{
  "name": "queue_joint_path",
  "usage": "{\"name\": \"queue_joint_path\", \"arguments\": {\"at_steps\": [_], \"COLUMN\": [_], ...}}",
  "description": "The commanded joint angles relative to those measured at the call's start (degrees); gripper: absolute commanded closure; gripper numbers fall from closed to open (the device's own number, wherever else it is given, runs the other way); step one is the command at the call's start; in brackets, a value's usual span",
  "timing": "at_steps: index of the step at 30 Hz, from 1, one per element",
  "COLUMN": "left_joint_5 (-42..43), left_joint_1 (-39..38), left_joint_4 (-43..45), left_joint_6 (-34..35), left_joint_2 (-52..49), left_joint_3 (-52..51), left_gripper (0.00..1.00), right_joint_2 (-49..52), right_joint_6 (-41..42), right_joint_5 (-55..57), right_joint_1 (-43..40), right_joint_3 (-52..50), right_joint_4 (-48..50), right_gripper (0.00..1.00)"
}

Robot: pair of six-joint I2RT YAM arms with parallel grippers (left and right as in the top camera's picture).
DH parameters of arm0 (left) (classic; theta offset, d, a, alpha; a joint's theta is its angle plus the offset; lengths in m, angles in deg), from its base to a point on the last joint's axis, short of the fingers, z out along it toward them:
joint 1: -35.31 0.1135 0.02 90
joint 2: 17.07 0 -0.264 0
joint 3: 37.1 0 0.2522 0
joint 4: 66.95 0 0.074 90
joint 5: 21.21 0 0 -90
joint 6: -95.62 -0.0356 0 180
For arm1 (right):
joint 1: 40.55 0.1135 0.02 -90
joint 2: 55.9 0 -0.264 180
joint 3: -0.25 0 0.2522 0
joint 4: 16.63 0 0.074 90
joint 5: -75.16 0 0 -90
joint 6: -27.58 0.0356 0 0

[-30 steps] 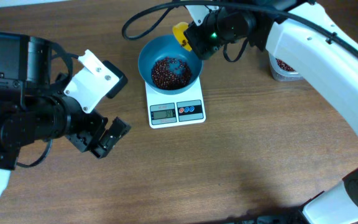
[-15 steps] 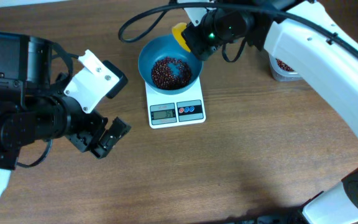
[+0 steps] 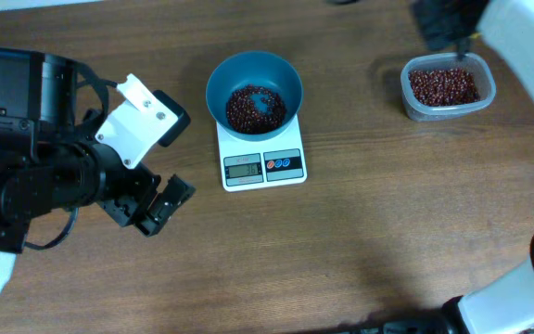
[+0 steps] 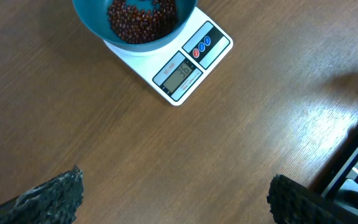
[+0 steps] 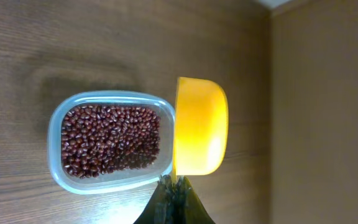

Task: Scoop item into bowl and weigh 50g on scale
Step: 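Move the scoop back into the bean tub and dip it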

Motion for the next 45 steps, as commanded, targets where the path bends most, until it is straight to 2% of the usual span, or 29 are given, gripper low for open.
{"name": "queue_joint_path", "arguments": {"at_steps": [1, 4, 19, 25, 31, 35, 37, 41, 45], "left_joint_5": [0.6, 0.6, 0.6, 0.6, 0.6, 0.6, 0.6, 0.6, 0.6], "left_joint_1": [-0.1, -0.1, -0.1, -0.1, -0.1, -0.1, -0.1, -0.1, -0.1], "left_joint_4": [0.1, 0.1, 0.1, 0.1, 0.1, 0.1, 0.1, 0.1, 0.1], "left_joint_6": [0.1, 0.1, 0.1, 0.1, 0.1, 0.1, 0.1, 0.1, 0.1], "left_joint_2": [0.3, 0.3, 0.3, 0.3, 0.3, 0.3, 0.3, 0.3, 0.3], "left_joint_3": [-0.2, -0.2, -0.2, -0.2, -0.2, -0.2, -0.2, -0.2, -0.2], "left_gripper": [0.01, 0.01, 0.01, 0.01, 0.01, 0.01, 0.01, 0.01, 0.01], "right_joint_2": [-1.1, 0.2, 9.4, 11.0, 10.9, 10.9, 10.9, 10.9, 10.9], "right_joint_6": [0.3, 0.3, 0.5, 0.5, 2.1, 3.2, 3.8, 3.8, 3.8], "right_joint_5": [-17.8, -28.9, -29.3, -39.8, -41.6, -42.1, -45.4, -60.5, -69.0], "right_joint_1": [-7.3, -12.3, -13.2, -13.2, -13.6, -16.8, -19.0, -26.9, -31.3], "right_joint_3": [1.2, 0.8, -3.7, -3.8, -3.2, -2.8, -2.8, -2.9, -2.9], "right_joint_4": [-1.2, -2.4, -2.4, -5.1, -5.6, -5.6, -5.6, -5.6, -6.1], "right_gripper": [0.96, 0.96, 0.96, 0.96, 0.96, 0.96, 0.96, 0.96, 0.96]}}
